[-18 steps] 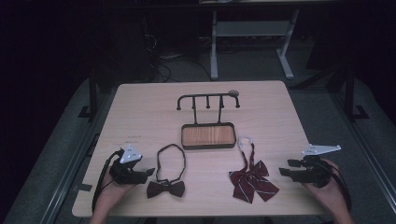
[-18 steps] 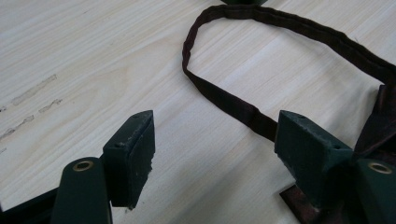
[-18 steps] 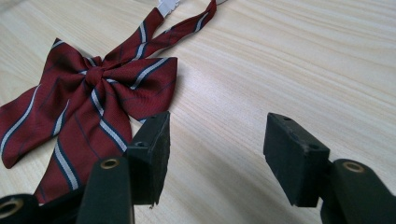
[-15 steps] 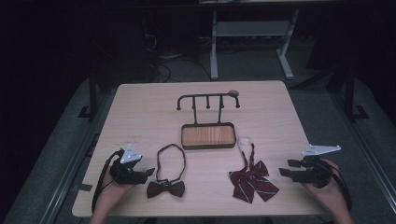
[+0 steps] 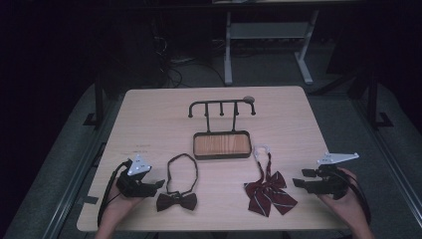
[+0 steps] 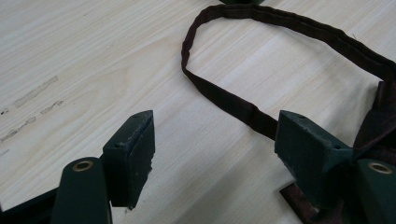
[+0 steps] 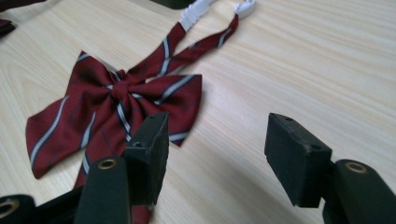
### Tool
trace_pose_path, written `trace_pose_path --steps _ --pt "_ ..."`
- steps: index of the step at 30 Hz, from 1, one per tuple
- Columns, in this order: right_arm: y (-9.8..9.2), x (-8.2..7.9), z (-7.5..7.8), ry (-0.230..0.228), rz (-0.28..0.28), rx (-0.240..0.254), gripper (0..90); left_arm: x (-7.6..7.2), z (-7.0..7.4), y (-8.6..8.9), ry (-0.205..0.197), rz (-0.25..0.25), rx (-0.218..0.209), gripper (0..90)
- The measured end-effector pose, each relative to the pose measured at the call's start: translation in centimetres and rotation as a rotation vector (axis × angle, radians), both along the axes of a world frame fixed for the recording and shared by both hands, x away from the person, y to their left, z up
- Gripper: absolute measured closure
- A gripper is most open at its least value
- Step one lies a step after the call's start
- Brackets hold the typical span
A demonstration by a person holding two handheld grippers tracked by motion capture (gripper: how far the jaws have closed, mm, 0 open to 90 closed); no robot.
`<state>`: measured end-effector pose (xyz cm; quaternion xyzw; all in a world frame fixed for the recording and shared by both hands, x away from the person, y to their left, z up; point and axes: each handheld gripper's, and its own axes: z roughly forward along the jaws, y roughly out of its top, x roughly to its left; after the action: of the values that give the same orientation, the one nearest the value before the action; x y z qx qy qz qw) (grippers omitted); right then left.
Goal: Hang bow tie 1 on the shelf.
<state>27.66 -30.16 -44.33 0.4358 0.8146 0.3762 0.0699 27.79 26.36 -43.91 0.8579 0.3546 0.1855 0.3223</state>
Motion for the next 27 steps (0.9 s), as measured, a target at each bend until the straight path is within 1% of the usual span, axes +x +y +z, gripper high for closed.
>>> trace_pose_path --steps 1,2,4,6,10,12,14,15,17,18,22,23,27 --pt "0.4 0.1 0.3 -0.001 0.003 -0.015 39.7 0.0 0.1 0.0 -0.005 0.002 -0.003 29.4" --pt "0.5 0.2 0.4 -0.002 0.007 -0.015 39.6 0.0 0.1 0.0 -0.004 0.005 -0.011 29.4" --pt "0.7 0.3 0.7 -0.001 0.011 -0.020 39.6 -0.1 0.2 0.0 -0.008 0.006 -0.010 29.4" --pt "1.0 0.5 1.0 0.008 0.009 -0.029 39.6 -0.1 0.2 0.0 -0.010 0.012 -0.020 29.4" --pt "1.3 0.9 1.5 0.010 0.006 -0.042 39.7 -0.1 0.1 0.1 -0.007 0.013 -0.017 29.3" --pt "1.6 1.3 1.9 0.007 0.013 -0.048 40.3 -0.1 0.1 0.2 -0.008 0.017 -0.022 29.3" --pt "1.9 1.5 2.1 0.022 0.012 -0.057 40.4 -0.1 0.1 0.2 -0.009 0.018 -0.027 29.3" --pt "2.1 1.7 2.3 0.022 0.018 -0.070 40.7 -0.1 0.1 0.2 -0.008 0.019 -0.029 29.3" --pt "2.2 1.8 2.3 0.025 0.018 -0.068 40.9 -0.1 0.1 0.2 -0.008 0.018 -0.026 29.3" --pt "2.5 2.1 2.7 0.032 0.026 -0.078 41.3 -0.1 0.1 0.2 -0.007 0.019 -0.027 29.3" --pt "2.7 2.5 3.1 0.038 0.033 -0.078 41.3 0.0 0.1 0.3 -0.007 0.017 -0.024 29.3" --pt "3.0 2.8 3.4 0.045 0.036 -0.092 41.4 0.0 0.1 0.3 -0.009 0.019 -0.026 29.2" --pt "3.5 3.6 4.0 0.046 0.044 -0.105 41.8 0.0 0.1 0.5 -0.010 0.025 -0.029 29.0"
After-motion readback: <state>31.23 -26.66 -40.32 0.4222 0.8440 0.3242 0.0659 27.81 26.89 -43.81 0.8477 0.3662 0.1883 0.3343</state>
